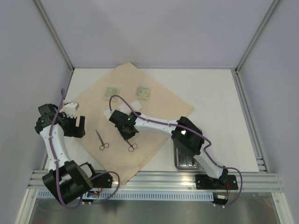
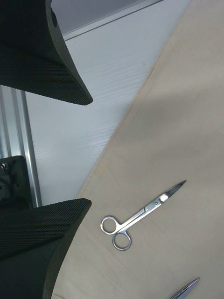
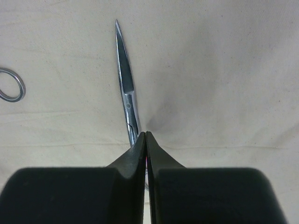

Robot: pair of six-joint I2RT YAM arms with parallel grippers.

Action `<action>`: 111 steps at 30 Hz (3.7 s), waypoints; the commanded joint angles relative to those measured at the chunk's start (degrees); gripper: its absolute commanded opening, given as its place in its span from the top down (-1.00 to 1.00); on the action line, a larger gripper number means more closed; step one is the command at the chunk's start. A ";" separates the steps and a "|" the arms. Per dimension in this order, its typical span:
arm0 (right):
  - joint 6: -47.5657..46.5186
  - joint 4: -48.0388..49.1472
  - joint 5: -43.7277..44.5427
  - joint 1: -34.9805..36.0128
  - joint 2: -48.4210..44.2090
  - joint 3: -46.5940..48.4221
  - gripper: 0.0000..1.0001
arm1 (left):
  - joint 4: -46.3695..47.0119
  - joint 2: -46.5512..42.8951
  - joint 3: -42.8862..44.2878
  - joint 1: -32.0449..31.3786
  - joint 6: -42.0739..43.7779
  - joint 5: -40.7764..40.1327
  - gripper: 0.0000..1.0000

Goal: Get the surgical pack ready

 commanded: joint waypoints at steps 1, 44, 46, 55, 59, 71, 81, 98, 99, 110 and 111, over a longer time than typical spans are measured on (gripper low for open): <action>0.45 2.01 -1.79 -0.38 -0.64 0.36 0.99 | 0.44 -0.93 1.21 0.51 1.51 0.13 -0.82; -3.51 -19.17 0.75 0.50 20.02 18.64 0.76 | 1.06 -1.64 0.07 0.51 2.12 -0.22 -0.84; -3.51 -18.91 1.02 0.67 19.31 18.20 0.92 | 1.14 -1.55 -0.02 0.51 2.03 -0.14 -0.83; -3.42 -14.35 2.25 1.12 9.74 17.41 0.99 | 0.88 -1.02 0.59 0.60 1.94 -0.14 -0.83; -3.15 -9.95 1.37 1.12 5.08 14.87 0.99 | 0.70 -1.02 0.86 0.51 1.95 -0.31 -0.83; -1.84 -4.85 -0.39 0.50 0.06 10.20 0.99 | 0.53 -1.20 1.21 0.51 1.95 -0.31 -0.83; 0.00 -2.47 1.37 -4.41 -18.11 -1.56 0.99 | -0.08 0.91 2.79 0.51 1.59 0.92 -0.84; 17.14 -4.49 1.72 -21.47 -61.19 -61.42 0.99 | -1.40 2.23 5.87 0.60 3.70 4.52 -0.84; 17.15 -5.28 1.98 -22.17 -61.98 -62.65 0.99 | -1.49 2.05 5.78 0.60 4.05 4.52 -0.85; 16.36 -5.55 2.60 -25.60 -62.25 -68.46 0.99 | -1.49 0.91 5.08 0.60 5.28 4.70 -0.85; 16.79 -5.29 2.60 -25.60 -61.99 -68.46 0.99 | -1.49 0.82 4.99 0.51 5.37 4.70 -0.85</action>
